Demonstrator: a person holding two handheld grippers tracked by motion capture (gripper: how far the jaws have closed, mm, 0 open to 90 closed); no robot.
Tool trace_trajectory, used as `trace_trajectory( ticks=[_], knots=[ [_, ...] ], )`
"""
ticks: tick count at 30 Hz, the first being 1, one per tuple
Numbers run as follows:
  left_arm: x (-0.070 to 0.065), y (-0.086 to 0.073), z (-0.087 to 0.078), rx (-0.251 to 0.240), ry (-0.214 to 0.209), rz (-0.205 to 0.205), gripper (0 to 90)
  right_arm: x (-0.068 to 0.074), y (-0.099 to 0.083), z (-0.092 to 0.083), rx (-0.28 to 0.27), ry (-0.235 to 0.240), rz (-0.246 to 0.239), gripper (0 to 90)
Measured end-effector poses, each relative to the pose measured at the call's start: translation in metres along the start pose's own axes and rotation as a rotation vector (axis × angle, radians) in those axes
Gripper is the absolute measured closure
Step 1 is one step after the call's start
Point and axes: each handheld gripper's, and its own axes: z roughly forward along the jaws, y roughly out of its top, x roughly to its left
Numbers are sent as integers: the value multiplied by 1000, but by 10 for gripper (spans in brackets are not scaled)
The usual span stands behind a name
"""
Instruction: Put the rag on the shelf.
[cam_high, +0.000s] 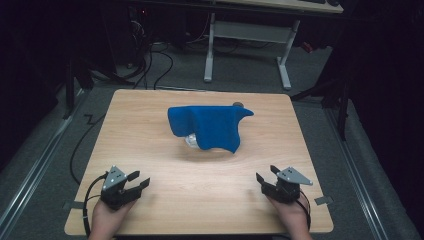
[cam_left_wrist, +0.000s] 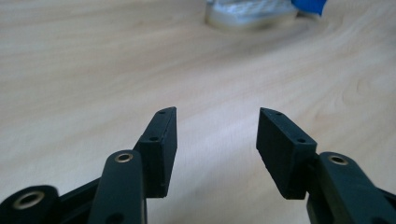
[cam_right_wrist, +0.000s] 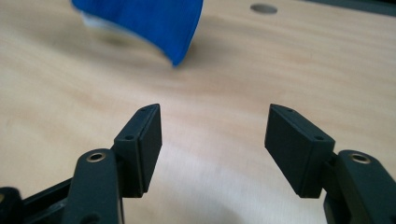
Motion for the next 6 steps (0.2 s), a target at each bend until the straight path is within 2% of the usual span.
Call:
trace_trajectory(
  ticks=[3,6],
  knots=[
    [3,-4,-3,10,5,-19,483,2,-5,-1,18,-1,-5,361],
    [7,-3,-2,12,9,-34,473,1,-3,3,18,-1,19,352]
  ],
)
